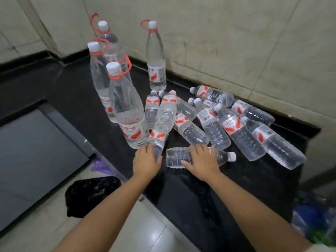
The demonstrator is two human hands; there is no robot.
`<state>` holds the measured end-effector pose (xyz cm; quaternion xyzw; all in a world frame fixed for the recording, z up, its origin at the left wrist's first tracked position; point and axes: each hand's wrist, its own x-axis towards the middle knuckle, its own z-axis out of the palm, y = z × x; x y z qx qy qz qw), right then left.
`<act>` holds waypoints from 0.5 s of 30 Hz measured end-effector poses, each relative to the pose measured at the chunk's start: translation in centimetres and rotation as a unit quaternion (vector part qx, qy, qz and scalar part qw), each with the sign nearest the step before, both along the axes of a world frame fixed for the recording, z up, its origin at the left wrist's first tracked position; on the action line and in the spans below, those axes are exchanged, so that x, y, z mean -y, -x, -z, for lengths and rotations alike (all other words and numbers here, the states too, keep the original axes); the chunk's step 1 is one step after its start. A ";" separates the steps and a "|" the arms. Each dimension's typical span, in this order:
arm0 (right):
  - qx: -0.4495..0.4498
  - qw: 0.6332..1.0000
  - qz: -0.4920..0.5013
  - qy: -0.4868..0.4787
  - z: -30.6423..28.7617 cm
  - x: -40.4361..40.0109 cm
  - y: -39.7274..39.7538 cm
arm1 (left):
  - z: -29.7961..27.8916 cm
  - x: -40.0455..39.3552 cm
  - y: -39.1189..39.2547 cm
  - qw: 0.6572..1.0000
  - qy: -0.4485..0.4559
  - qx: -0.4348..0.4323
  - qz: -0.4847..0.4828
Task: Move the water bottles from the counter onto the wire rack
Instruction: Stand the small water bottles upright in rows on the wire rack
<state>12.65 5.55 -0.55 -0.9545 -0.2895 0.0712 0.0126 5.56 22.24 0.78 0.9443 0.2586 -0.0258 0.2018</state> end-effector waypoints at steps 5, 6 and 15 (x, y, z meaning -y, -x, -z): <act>0.069 0.993 0.050 -0.085 1.4 -1.1 -0.7 | 1.2 -0.4 -2.1 0.999 -0.002 -0.031 -0.044; 0.100 0.989 0.061 -0.092 1.6 -1.2 -0.9 | 1.4 -0.3 -2.2 0.998 -0.024 -0.043 -0.043; 0.085 0.992 -0.017 -0.095 1.4 0.6 -0.7 | 1.2 0.9 0.2 0.996 -0.059 -0.070 -0.014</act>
